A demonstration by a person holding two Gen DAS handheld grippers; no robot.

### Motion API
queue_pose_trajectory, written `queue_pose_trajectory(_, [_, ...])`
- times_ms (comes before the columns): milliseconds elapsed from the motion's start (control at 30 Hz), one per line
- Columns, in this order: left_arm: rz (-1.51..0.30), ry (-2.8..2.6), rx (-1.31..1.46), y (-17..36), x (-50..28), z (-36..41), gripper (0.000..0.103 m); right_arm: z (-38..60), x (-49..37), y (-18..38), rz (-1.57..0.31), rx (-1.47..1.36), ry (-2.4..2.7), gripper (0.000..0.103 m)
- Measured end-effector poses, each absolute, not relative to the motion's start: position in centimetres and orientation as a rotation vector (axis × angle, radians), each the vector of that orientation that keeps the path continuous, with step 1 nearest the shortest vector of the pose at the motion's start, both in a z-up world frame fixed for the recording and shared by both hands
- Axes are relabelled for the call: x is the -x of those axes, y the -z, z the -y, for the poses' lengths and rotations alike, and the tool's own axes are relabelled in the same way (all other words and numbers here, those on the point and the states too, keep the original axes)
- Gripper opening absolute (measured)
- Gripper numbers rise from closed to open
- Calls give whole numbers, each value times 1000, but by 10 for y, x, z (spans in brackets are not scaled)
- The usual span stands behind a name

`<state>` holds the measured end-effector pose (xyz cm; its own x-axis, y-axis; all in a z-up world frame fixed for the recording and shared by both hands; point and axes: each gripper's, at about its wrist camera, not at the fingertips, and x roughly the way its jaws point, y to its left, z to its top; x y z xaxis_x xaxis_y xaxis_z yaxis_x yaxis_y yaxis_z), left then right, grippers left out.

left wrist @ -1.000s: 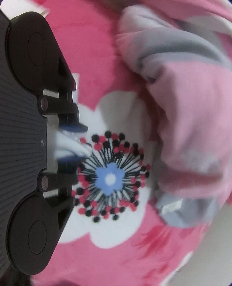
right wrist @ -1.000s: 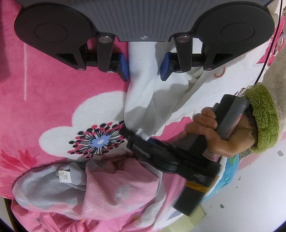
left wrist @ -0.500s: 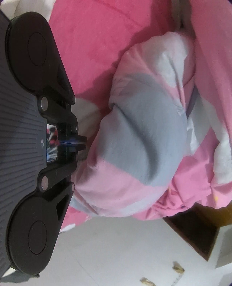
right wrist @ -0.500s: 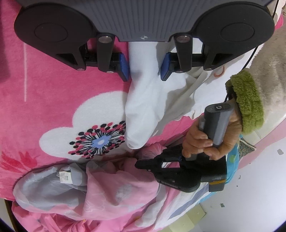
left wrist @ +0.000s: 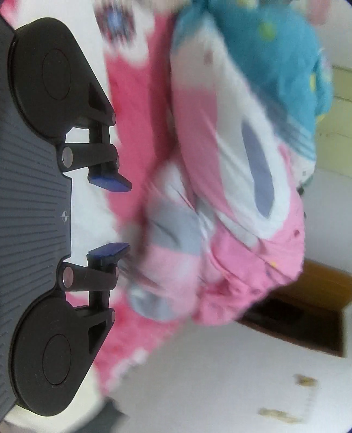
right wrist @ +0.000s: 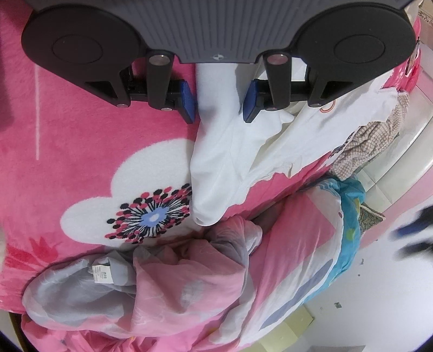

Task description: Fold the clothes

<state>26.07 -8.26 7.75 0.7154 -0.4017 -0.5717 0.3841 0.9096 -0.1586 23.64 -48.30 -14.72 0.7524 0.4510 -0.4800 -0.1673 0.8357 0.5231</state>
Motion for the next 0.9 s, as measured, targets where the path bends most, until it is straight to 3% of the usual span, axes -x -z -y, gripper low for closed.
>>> queue_pose_trajectory(167, [-687, 455, -211, -30, -163, 79, 43, 485, -237, 148, -633, -492, -355, 41])
queue_pose_trajectory(433, [-685, 441, -350, 33, -133, 74, 41, 486, -236, 149, -628, -512, -360, 41])
queue_pose_trajectory(600, [-683, 431, -436, 73, -114, 71, 30, 487, -238, 150, -628, -515, -366, 42])
queue_pose_trajectory(633, [-683, 429, -453, 80, -110, 70, 21, 487, -238, 150, -628, -515, -366, 42])
queue_pose_trajectory(733, [-681, 423, -505, 104, -99, 69, 11, 487, -238, 150, -627, -518, -366, 42])
queue_pose_trajectory(900, [-713, 458, -294, 89, -112, 43, 5, 487, -238, 150, -626, -522, -366, 42])
